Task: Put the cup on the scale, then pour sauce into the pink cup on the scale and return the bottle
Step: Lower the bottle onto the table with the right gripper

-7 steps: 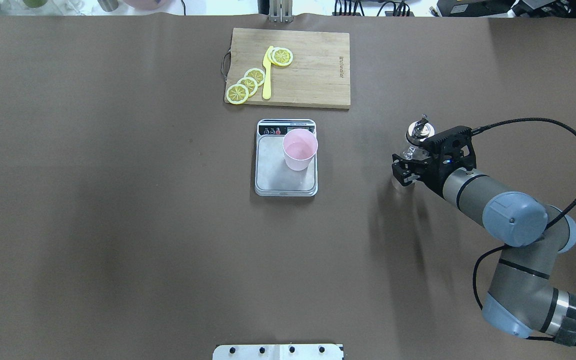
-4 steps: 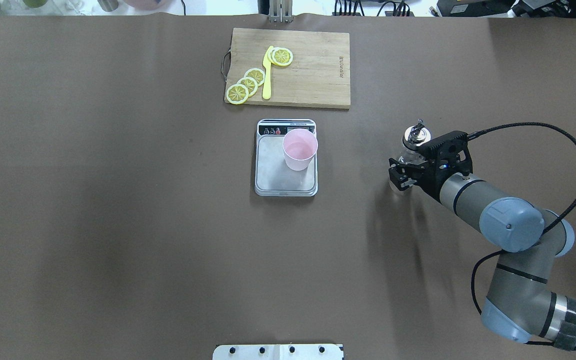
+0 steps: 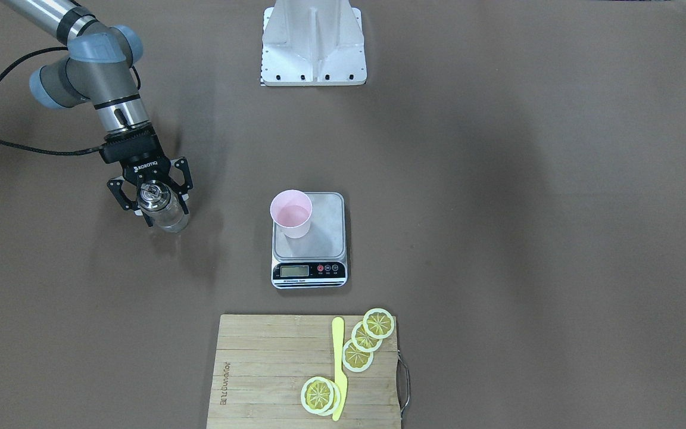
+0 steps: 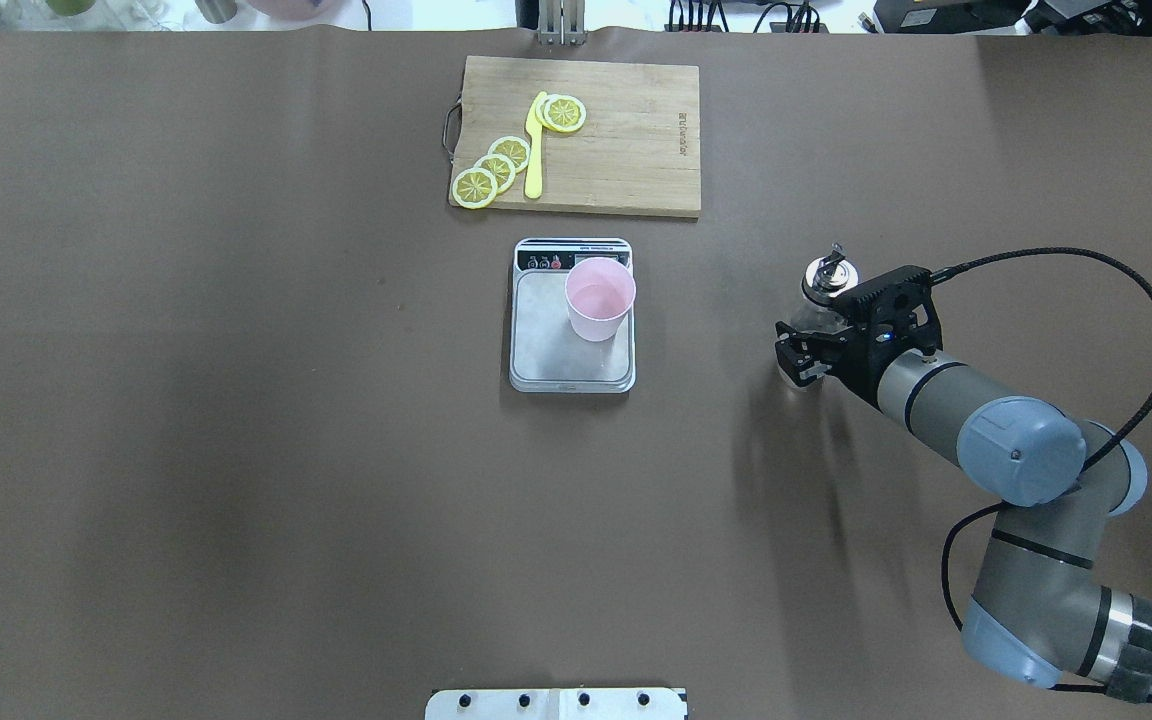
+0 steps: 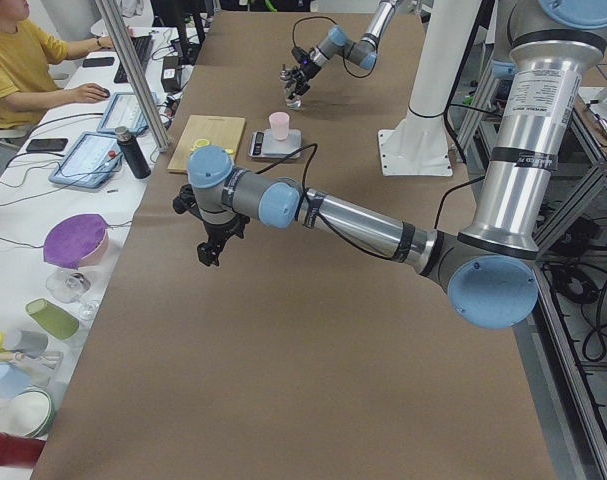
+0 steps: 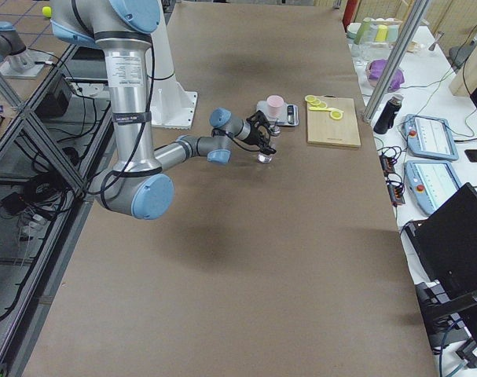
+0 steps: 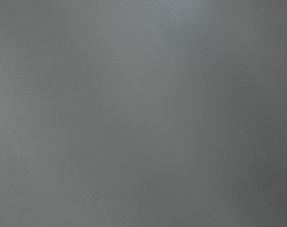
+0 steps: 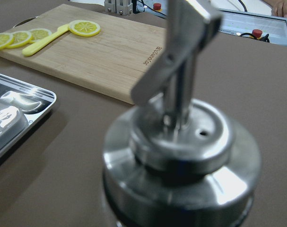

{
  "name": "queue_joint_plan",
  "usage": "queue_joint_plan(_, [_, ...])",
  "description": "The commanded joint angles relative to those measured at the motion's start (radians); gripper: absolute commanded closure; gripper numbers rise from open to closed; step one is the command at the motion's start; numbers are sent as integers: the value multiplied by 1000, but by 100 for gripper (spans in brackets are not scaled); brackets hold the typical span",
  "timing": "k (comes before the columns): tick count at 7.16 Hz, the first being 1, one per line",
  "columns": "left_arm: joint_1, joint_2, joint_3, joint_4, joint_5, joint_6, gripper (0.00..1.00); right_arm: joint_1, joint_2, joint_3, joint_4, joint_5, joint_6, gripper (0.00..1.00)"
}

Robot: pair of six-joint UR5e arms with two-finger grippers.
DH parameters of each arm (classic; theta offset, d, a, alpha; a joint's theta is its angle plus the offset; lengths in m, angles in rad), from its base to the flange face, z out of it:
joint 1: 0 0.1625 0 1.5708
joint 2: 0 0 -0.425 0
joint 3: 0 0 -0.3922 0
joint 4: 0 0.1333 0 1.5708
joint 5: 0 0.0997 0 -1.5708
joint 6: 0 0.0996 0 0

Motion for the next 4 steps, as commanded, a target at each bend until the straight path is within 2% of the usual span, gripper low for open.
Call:
queue_joint_plan(1, [0,-1,0,0,0,0,1,0,0,-3,0,6,-31,45])
queue_joint_plan(4, [0,-4,0,2,2,0,1,1,1,1,0,8,-56,27])
